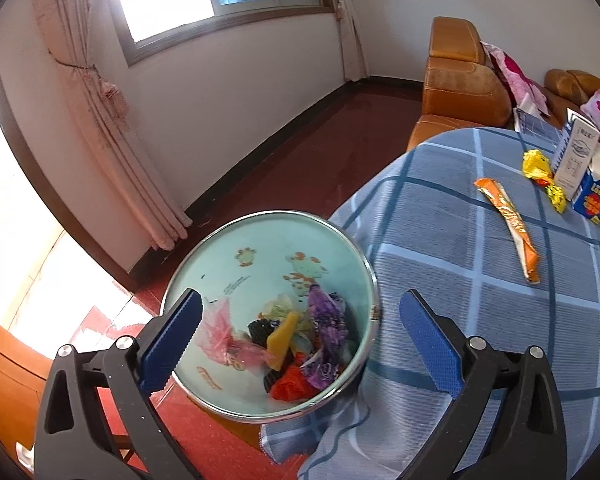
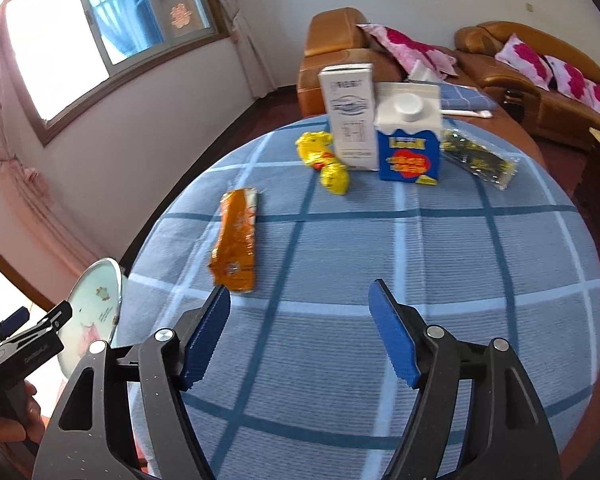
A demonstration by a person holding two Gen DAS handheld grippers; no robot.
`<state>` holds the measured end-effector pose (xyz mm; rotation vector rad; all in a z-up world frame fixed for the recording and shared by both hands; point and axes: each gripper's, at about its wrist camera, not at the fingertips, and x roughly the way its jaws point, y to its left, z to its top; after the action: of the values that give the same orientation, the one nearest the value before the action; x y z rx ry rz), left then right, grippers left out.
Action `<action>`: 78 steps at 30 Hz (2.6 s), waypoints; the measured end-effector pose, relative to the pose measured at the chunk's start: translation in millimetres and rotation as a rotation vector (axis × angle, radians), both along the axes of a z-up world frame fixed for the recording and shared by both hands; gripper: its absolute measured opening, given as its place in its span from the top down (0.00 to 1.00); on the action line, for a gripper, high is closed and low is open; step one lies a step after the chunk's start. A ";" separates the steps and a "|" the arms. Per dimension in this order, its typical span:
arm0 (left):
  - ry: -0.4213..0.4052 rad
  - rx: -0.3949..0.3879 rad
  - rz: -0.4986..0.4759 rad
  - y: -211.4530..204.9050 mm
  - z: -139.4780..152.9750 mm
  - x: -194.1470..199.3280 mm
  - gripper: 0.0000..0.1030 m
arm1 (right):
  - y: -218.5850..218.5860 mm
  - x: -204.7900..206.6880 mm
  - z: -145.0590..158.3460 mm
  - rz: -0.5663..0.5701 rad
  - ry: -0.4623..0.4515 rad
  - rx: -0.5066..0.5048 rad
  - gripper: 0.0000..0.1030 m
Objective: Collect trash
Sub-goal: 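Grasp the orange snack wrapper with the left gripper while the right gripper grasps the yellow candy wrapper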
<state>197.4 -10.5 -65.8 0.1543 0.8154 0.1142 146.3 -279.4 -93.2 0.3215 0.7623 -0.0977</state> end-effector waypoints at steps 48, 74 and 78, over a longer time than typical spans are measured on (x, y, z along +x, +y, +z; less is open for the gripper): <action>0.097 -0.285 -0.362 -146.8 -44.0 99.6 0.91 | -67.6 126.7 -23.5 -0.023 0.019 -0.014 0.55; 0.024 -0.221 -0.240 -62.1 -9.8 54.5 0.91 | -27.6 118.5 -23.5 0.020 0.067 -0.065 0.74; 0.021 -0.214 -0.232 -48.2 -7.5 37.1 0.91 | -6.6 93.4 -20.5 0.034 0.064 -0.108 0.74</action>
<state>234.5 -58.8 -73.3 0.0469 0.8197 -0.1931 239.6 -286.0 -113.7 0.2035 0.8221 -0.1168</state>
